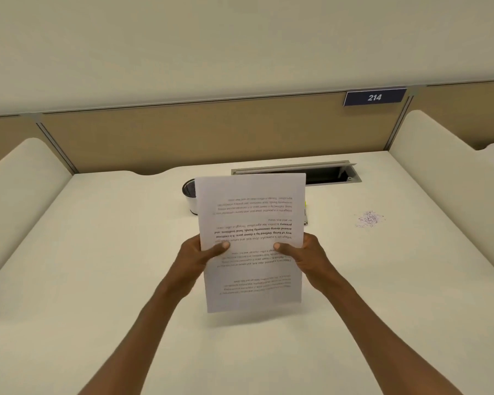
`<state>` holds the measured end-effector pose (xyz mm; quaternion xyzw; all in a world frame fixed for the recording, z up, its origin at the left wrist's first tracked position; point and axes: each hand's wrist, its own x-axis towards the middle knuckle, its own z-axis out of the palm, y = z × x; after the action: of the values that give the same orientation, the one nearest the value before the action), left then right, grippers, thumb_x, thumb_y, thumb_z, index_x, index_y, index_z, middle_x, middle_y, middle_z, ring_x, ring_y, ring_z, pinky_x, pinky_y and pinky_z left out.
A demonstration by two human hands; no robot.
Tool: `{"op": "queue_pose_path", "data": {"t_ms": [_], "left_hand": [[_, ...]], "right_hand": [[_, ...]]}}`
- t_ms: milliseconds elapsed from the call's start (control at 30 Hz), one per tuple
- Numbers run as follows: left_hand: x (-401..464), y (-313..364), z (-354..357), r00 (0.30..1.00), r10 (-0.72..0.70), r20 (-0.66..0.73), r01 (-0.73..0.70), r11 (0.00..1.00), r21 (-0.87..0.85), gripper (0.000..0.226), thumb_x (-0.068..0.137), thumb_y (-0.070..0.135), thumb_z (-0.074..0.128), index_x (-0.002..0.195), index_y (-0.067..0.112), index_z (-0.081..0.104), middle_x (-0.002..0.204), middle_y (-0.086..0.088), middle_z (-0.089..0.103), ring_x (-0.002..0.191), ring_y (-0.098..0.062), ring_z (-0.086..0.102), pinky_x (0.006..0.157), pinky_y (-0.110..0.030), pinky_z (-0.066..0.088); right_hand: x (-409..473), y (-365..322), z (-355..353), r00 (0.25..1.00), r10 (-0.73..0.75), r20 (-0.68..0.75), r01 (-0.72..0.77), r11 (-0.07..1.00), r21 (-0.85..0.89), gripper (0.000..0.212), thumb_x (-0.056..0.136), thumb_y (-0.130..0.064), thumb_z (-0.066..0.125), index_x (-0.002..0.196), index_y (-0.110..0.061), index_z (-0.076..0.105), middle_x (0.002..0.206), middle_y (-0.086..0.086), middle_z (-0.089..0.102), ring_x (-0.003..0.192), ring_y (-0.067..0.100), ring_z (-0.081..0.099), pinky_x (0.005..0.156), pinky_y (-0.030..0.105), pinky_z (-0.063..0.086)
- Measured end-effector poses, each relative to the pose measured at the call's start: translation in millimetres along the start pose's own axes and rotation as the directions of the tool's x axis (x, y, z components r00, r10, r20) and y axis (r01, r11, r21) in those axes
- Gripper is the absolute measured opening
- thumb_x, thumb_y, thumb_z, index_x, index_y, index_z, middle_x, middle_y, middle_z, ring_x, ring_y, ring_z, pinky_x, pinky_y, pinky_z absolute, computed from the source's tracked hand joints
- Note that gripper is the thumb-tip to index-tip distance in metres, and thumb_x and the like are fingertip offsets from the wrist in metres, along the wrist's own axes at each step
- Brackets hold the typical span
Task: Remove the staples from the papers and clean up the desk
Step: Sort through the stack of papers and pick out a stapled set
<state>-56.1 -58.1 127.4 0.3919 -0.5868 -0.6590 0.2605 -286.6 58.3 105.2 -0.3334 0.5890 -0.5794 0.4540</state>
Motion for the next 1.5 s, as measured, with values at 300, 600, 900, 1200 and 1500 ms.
{"op": "queue_pose_path", "data": {"t_ms": [300, 600, 900, 1200, 1500], "left_hand": [[-14.2, -25.5, 34.7, 0.918, 0.183, -0.351, -0.159, 0.983, 0.097, 0.018, 0.084, 0.018, 0.078, 0.101, 0.023, 0.073, 0.094, 0.014, 0.077, 0.087, -0.005, 0.072, 0.073, -0.023, 0.058], [-22.6, -56.9, 33.4, 0.931, 0.066, -0.359, -0.045, 0.997, 0.067, 0.024, 0.08, 0.016, 0.081, 0.101, 0.025, 0.073, 0.092, 0.015, 0.077, 0.086, -0.006, 0.072, 0.065, -0.017, 0.054], [-17.7, -61.2, 30.2, 0.952, 0.033, -0.304, 0.002, 0.993, 0.116, 0.024, 0.082, 0.02, 0.081, 0.103, 0.029, 0.072, 0.094, 0.014, 0.078, 0.085, -0.009, 0.074, 0.072, -0.029, 0.059], [-7.7, -34.5, 42.7, 0.911, -0.052, -0.409, -0.098, 0.936, -0.337, 0.031, 0.082, 0.007, 0.078, 0.107, 0.023, 0.068, 0.102, 0.01, 0.077, 0.1, -0.011, 0.071, 0.093, -0.034, 0.053], [-11.1, -25.4, 83.3, 0.925, -0.213, -0.316, -0.041, 0.769, -0.638, 0.035, 0.084, 0.0, 0.073, 0.112, 0.02, 0.067, 0.115, -0.003, 0.074, 0.104, -0.023, 0.071, 0.094, -0.045, 0.055]], "right_hand": [[-1.2, 0.2, -0.7, 0.991, -0.113, -0.071, 0.109, 0.992, -0.065, 0.024, 0.083, -0.013, 0.075, 0.106, -0.018, 0.073, 0.103, -0.004, 0.076, 0.094, 0.014, 0.072, 0.081, 0.028, 0.059], [-4.6, 40.7, 5.8, 0.996, 0.004, -0.093, -0.016, 0.993, -0.121, 0.032, 0.077, -0.002, 0.077, 0.105, -0.016, 0.074, 0.1, -0.004, 0.076, 0.093, 0.014, 0.071, 0.081, 0.024, 0.057], [-2.5, 49.7, 0.1, 0.994, 0.082, -0.07, -0.093, 0.979, -0.181, 0.036, 0.076, -0.011, 0.08, 0.111, -0.015, 0.072, 0.104, -0.003, 0.075, 0.096, 0.015, 0.071, 0.075, 0.019, 0.056], [3.1, 20.3, -4.6, 0.945, 0.062, -0.322, -0.047, 0.997, 0.054, 0.062, 0.064, -0.032, 0.087, 0.119, -0.019, 0.06, 0.108, -0.002, 0.071, 0.099, 0.02, 0.068, 0.085, 0.038, 0.057], [-4.1, 2.6, 39.9, 0.977, 0.128, -0.172, -0.029, 0.875, 0.483, 0.035, 0.083, -0.001, 0.071, 0.116, -0.011, 0.065, 0.111, 0.009, 0.073, 0.103, 0.03, 0.07, 0.091, 0.049, 0.055]]}}
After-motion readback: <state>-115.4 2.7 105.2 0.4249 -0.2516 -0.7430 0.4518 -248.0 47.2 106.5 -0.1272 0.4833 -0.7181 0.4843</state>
